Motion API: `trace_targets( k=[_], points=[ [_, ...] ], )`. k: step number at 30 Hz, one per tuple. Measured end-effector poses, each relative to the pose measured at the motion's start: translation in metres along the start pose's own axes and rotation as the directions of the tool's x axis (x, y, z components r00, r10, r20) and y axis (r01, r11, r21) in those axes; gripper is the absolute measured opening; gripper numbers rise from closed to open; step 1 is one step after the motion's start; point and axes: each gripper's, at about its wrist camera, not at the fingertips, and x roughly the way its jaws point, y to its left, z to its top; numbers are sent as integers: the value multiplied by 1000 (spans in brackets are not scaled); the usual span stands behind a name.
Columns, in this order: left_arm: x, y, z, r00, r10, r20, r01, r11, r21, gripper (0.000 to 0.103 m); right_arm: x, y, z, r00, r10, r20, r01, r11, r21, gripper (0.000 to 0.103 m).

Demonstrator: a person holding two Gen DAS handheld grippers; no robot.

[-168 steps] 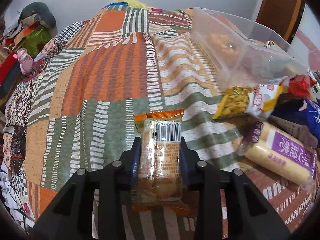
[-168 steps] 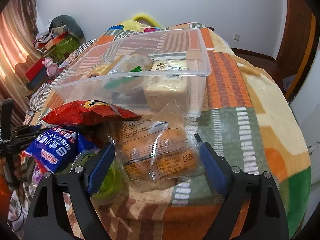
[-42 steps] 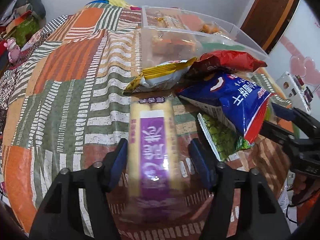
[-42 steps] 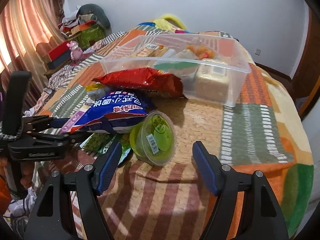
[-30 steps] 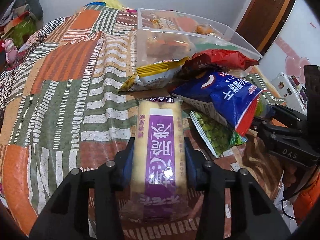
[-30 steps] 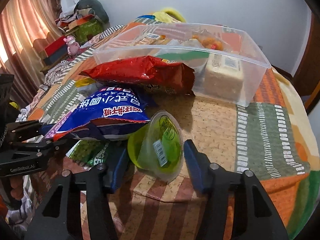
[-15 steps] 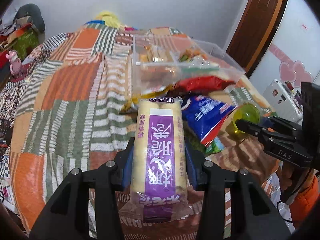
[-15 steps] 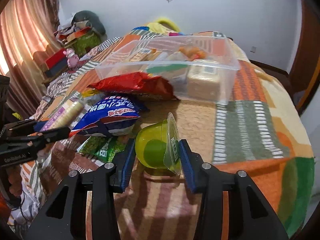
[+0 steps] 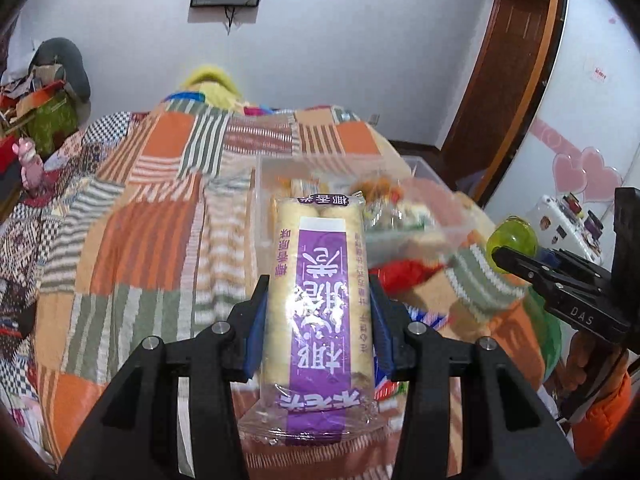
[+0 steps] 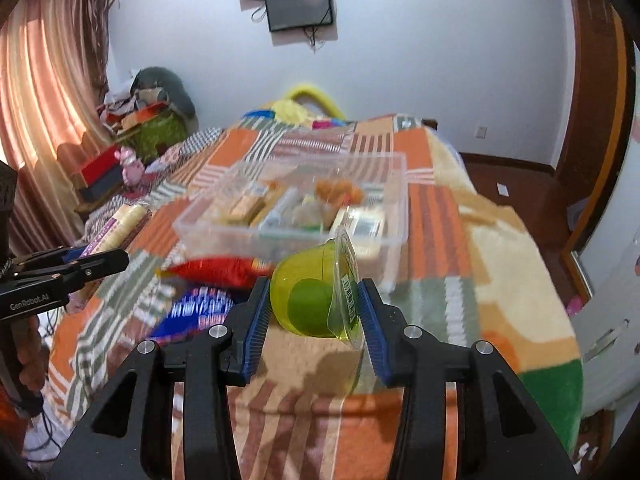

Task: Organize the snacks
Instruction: 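Lower the roll and jelly cup into the clear box and open both tools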

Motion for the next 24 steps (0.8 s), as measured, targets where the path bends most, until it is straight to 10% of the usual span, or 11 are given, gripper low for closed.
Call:
trace_targets(
  k=[24],
  points=[
    [115,17,75,997,68,-34,-68,998,0,45,75,-26,57,999,-54,9,53,995,83,40]
  ],
)
